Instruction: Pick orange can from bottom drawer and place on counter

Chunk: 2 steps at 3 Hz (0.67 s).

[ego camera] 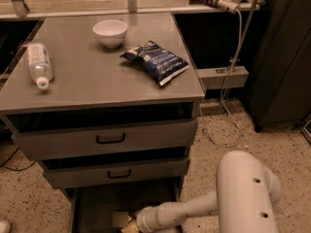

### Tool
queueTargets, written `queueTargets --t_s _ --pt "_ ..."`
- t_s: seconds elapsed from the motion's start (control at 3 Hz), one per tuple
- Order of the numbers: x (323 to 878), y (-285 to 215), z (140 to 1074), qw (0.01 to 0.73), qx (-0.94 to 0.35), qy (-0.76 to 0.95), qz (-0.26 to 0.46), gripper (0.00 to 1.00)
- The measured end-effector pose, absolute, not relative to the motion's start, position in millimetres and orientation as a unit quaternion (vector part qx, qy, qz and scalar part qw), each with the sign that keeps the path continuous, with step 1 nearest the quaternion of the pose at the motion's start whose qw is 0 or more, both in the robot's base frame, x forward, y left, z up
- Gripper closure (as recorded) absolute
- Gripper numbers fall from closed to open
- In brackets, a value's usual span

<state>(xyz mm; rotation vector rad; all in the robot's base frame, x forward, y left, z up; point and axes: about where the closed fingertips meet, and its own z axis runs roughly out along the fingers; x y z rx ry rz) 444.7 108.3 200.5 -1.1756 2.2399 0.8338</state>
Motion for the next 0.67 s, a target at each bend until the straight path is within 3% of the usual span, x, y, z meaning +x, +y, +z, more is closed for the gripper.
queueTargets --t_s 0.67 --pt "392.1 75.4 284.8 0.264 -0.437 0.811 0.285 1.00"
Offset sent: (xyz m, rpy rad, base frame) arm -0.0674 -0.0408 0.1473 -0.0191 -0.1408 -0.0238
